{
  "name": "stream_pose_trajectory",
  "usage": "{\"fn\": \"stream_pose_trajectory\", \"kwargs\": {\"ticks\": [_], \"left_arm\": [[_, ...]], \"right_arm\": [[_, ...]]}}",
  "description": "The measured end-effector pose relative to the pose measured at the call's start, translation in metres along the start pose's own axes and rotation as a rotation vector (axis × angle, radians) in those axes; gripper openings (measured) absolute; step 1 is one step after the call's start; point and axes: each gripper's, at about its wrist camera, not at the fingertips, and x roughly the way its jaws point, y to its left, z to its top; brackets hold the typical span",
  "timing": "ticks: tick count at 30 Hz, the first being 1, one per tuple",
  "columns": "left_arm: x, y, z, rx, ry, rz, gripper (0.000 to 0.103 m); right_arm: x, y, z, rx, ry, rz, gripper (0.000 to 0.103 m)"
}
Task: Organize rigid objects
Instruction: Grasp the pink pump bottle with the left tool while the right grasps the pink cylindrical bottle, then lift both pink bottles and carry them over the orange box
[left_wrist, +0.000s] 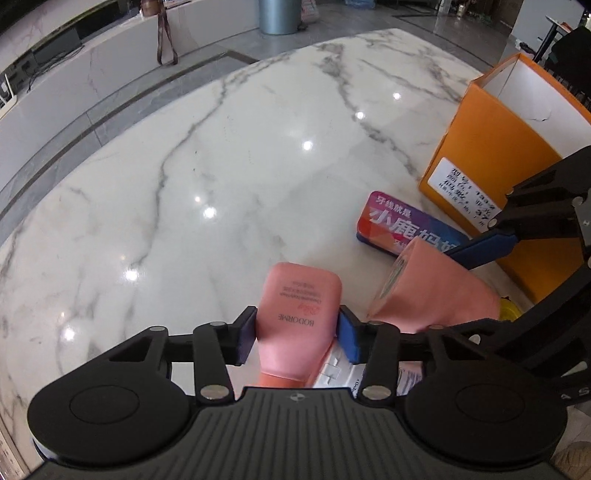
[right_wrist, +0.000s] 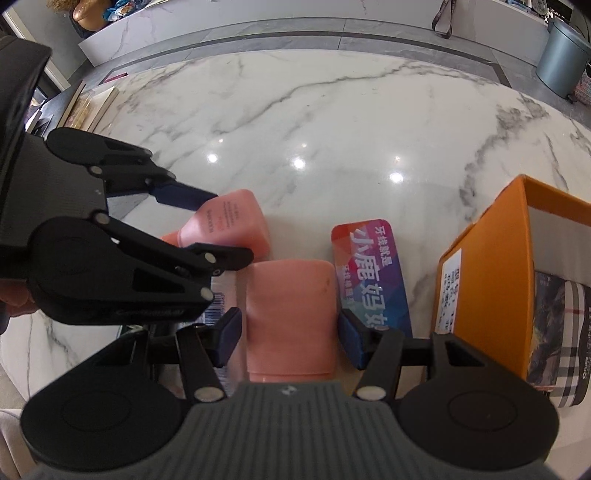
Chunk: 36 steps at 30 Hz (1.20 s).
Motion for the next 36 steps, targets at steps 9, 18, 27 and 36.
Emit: {"fn": "stream_pose_trajectory", "kwargs": {"ticks": [9,18,27,36], "left_arm": [[-0.02,0.009,-0.011,-0.2,-0.027,0.094,0.05],[-0.104,-0.001,-0.026,-0.478,-0.135,0.087,0.05],[-0.181,-0.076,-0.011,-0.507,-0.291,0.067,0.05],[-0.161,-0.167,0.039,-0.432,-0.302,-0.045,0.05]], "right_arm": [[0.0,-0.001,-0.004,0.018,-0.01,0.004,0.055],[-0.063,0.005,-0.014,0.02,-0.143,0.092,0.055],[-0.155,-0.025,-0.05,0.042,-0.26,0.16,0.055],[-0.209,-0.109,-0.103,0.127,-0.321,0.048,0.055]]}}
